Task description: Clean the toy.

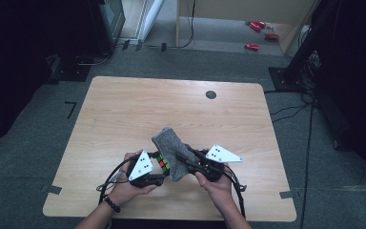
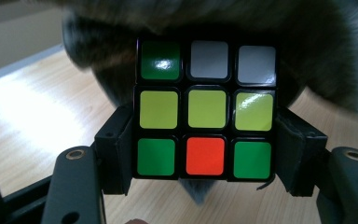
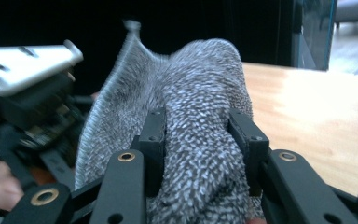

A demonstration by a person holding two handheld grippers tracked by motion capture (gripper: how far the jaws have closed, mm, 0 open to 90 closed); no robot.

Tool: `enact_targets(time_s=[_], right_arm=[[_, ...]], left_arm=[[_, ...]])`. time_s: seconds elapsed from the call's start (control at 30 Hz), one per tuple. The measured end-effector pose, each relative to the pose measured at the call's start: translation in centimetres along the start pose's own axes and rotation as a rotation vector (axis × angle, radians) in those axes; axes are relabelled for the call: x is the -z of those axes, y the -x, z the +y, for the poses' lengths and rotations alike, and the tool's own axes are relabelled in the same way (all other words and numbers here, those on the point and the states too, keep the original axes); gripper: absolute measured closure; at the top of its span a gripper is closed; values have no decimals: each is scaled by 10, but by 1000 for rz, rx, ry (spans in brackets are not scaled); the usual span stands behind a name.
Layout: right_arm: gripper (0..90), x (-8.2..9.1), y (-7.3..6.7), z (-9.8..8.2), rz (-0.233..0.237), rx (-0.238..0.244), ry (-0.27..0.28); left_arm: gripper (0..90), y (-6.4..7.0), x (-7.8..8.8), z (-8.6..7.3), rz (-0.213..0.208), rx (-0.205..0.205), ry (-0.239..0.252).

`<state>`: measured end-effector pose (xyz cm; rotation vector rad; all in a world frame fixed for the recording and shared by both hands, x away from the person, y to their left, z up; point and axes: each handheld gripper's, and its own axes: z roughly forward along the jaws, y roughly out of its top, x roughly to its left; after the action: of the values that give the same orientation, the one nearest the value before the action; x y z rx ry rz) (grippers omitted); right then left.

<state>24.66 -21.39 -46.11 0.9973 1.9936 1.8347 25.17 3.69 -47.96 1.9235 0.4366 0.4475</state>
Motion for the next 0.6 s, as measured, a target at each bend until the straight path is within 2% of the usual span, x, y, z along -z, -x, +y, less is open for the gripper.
enact_targets(time_s=[0.07, 0.17, 0.2, 0.23, 0.27, 0.37, 0.43, 0.53, 0.6], right_arm=[[632, 0, 8, -4, -13, -48, -4], [639, 1, 18, -8, -98, -22, -41], [640, 2, 22, -9, -104, -46, -47], [642, 4, 26, -10, -102, -78, -38], [642, 5, 26, -10, -97, -89, -27], [641, 8, 19, -4, -55, -73, 25], [640, 7, 11, -1, -11, -53, 46], [637, 1, 4, -3, 20, -23, 20], [638, -1, 6, -6, 19, -48, 18]], left_arm=[[342, -2, 2, 0, 1, 7, 11], [342, -7, 5, 1, 5, 33, 33], [343, -9, 6, 1, 4, 49, 40], [342, -10, 6, 1, 5, 55, 43], [343, -11, 7, 1, 6, 59, 40], [343, -12, 4, -1, 10, 55, 18], [343, -10, 3, -1, 5, 47, 8], [343, -6, 2, 0, 6, 35, 7], [343, -6, 2, 0, 11, 34, 4]])
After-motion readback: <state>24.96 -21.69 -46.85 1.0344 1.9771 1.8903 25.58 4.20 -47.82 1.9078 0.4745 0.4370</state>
